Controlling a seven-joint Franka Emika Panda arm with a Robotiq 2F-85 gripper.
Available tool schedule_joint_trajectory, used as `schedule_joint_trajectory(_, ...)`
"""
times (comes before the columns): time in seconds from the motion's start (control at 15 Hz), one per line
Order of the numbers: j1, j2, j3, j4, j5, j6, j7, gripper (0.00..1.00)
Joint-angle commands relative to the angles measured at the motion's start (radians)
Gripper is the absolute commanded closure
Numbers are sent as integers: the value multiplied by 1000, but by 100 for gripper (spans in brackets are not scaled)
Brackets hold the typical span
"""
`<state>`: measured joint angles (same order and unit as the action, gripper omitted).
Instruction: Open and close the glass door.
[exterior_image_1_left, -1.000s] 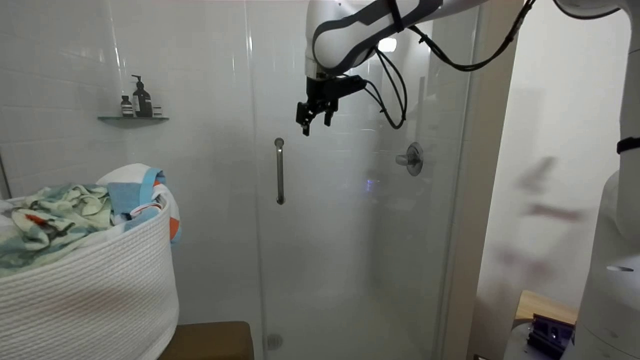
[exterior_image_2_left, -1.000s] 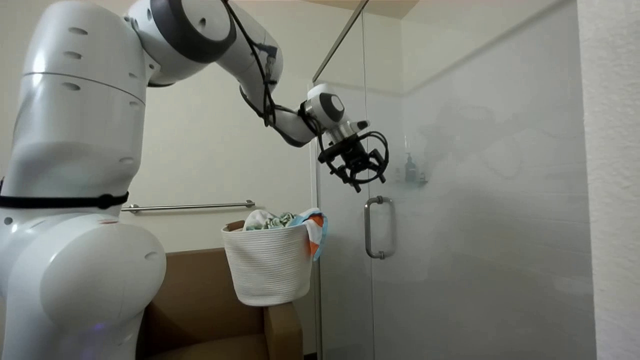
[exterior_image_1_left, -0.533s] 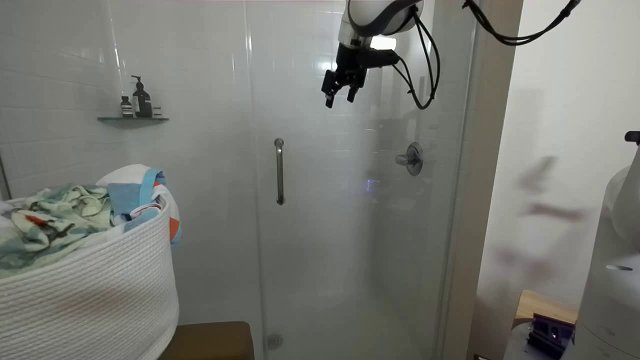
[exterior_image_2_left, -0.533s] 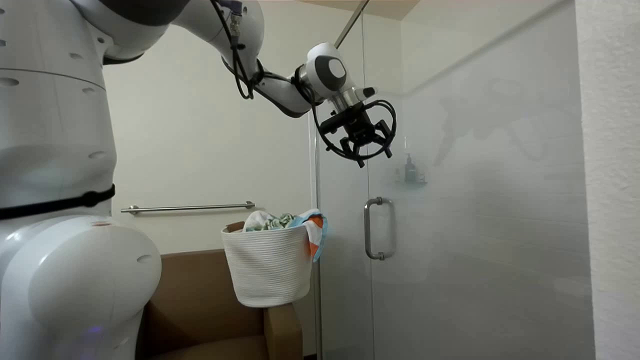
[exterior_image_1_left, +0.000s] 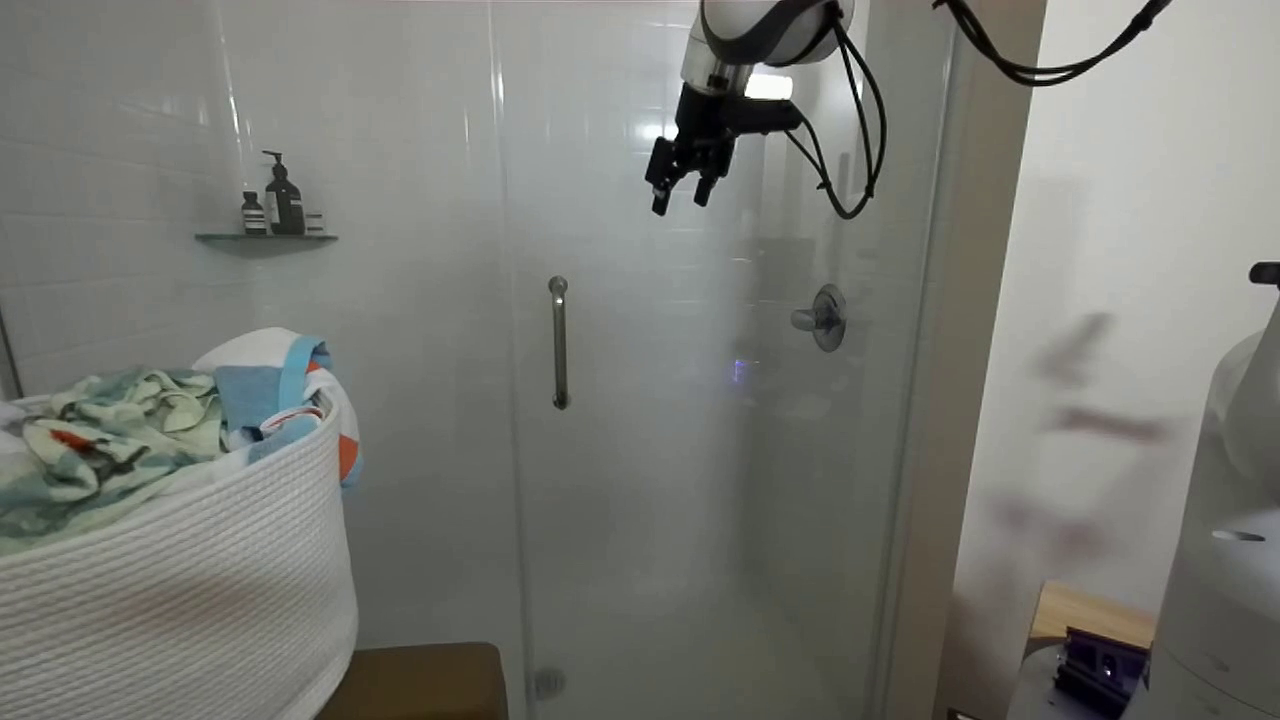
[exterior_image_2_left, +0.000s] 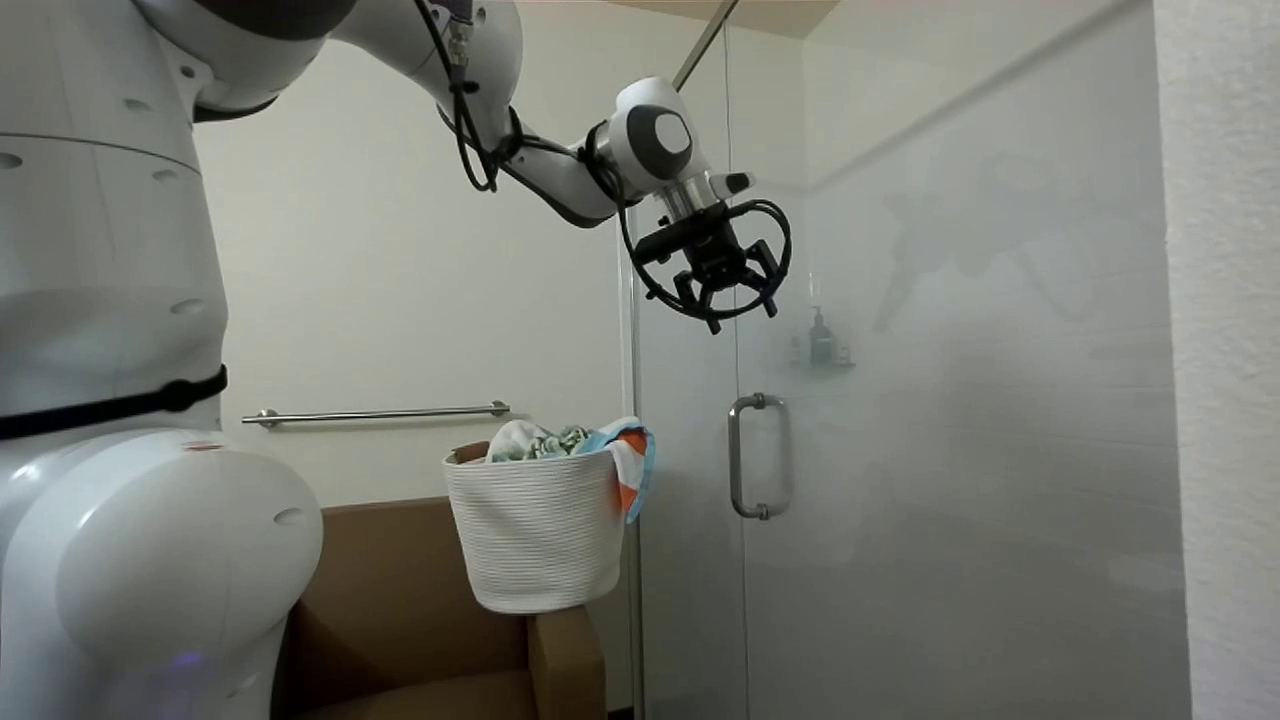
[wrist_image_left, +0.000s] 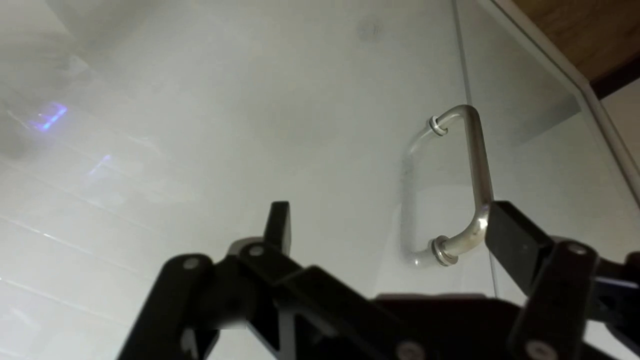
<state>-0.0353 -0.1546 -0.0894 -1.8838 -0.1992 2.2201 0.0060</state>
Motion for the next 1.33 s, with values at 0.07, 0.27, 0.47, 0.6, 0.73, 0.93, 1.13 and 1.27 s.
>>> schedule_joint_trajectory(0.07,-14,8,11,3,11,-2,-9,0)
schedule_joint_trajectory(0.27,1,55,-1,-6,107,9,-80,0)
schedule_joint_trajectory(0.47,1,103,1,-11,190,26,-141,0)
schedule_joint_trajectory(0.6,-6,147,2,0,228,43,-175,0)
schedule_joint_trajectory(0.73,-13,195,2,14,288,67,-222,0)
schedule_joint_trajectory(0.93,-24,260,12,32,399,114,-312,0)
schedule_joint_trajectory(1.13,-36,320,29,68,482,145,-394,0)
schedule_joint_trajectory(1.27,-43,354,42,87,506,188,-413,0)
